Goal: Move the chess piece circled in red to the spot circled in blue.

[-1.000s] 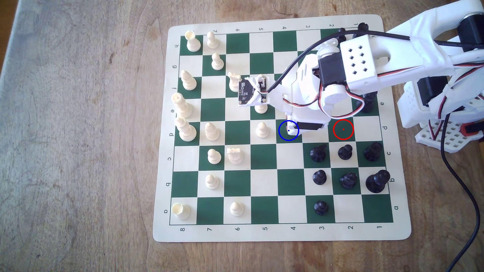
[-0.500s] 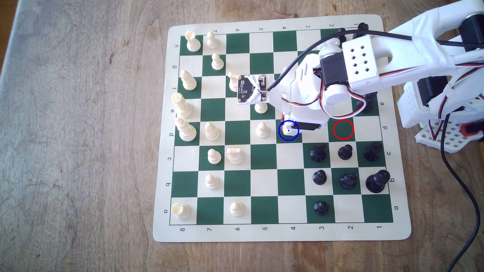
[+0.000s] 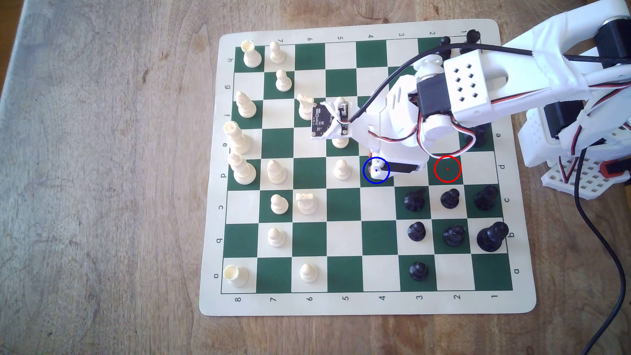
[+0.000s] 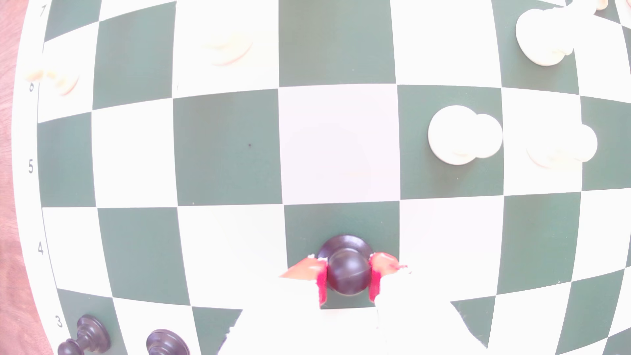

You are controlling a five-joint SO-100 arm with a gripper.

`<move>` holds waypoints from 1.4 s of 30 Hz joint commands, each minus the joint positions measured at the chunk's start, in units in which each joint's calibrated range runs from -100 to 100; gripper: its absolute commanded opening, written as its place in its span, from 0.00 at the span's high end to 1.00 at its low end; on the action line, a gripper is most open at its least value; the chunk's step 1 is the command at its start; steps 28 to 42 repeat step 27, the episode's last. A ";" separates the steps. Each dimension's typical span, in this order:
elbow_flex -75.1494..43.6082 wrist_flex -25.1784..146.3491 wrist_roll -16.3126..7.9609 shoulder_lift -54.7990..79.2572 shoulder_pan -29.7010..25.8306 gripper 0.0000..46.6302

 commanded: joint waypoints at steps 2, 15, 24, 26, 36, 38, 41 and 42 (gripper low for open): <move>-0.45 -0.35 -0.24 -0.16 -0.56 0.91; 2.37 -1.17 -0.54 -1.60 -0.24 0.57; -0.72 6.37 -0.39 -7.63 0.77 0.55; -2.17 8.66 -0.34 -9.49 1.08 0.55; -3.53 11.37 -0.29 -11.87 1.32 0.55; -3.53 11.37 -0.29 -11.87 1.32 0.55; -3.53 11.37 -0.29 -11.87 1.32 0.55; -3.53 11.37 -0.29 -11.87 1.32 0.55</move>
